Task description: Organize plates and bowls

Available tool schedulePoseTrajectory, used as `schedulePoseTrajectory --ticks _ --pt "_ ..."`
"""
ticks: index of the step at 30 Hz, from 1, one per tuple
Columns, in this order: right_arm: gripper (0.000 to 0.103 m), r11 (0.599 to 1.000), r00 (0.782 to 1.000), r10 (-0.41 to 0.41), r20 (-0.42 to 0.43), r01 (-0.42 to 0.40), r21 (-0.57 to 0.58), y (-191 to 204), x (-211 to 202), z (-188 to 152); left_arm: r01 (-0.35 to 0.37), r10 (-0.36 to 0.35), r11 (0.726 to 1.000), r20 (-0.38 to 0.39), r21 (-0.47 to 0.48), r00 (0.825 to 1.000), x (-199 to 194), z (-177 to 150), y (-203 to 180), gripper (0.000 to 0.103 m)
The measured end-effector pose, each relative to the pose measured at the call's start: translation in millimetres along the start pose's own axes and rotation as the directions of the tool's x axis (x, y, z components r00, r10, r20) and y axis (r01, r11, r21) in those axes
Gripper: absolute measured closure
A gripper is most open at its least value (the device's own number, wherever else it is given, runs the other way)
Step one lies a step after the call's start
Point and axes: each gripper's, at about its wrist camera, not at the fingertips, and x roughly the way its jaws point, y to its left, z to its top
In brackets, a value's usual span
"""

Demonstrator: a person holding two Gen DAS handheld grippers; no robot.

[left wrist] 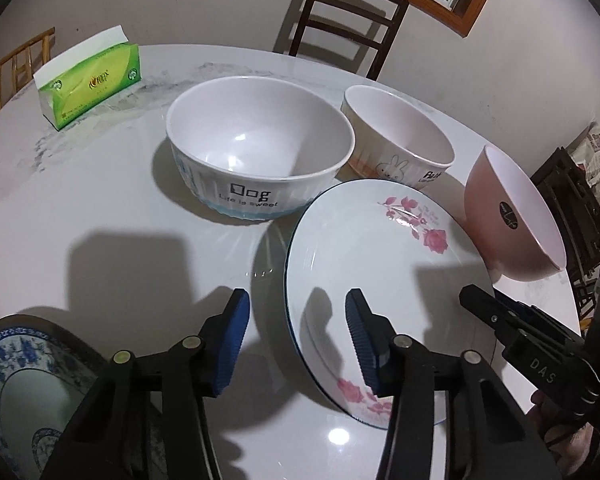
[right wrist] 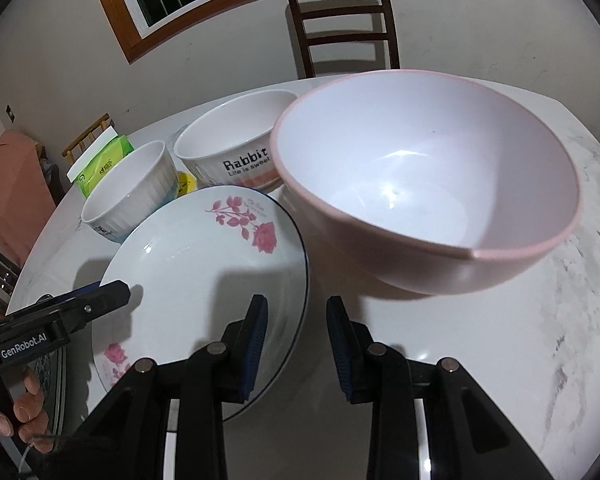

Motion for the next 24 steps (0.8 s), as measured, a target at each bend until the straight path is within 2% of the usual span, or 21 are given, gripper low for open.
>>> schedulePoseTrajectory --ticks 2,8,11,15,24 --pt "0.081 1.000 1.000 0.006 -0.009 -0.006 -0.004 0 3 1 0.006 -0.006 1.000 -0.011 -0.003 1.000 4 1 0 0.066" --pt "0.082 1.000 1.000 0.019 -0.012 -0.019 0.003 -1 6 5 0.018 -0.018 1.000 -0.027 -0.004 0.999 10 4 -3 0.075" --pt "0.086 1.000 0.999 0.029 -0.018 -0.029 0.001 1 8 6 0.030 -0.030 1.000 -0.035 0.003 0.999 14 7 -5 0.083" --pt "0.086 1.000 0.999 0.025 -0.023 -0.025 0.003 1 8 7 0.011 -0.010 1.000 -0.041 0.017 0.999 13 7 -7 0.084" --pt "0.086 0.999 0.996 0.022 -0.089 -0.018 0.047 -6 2 3 0.045 -0.043 0.999 -0.103 0.014 0.994 8 -1 -11 0.087"
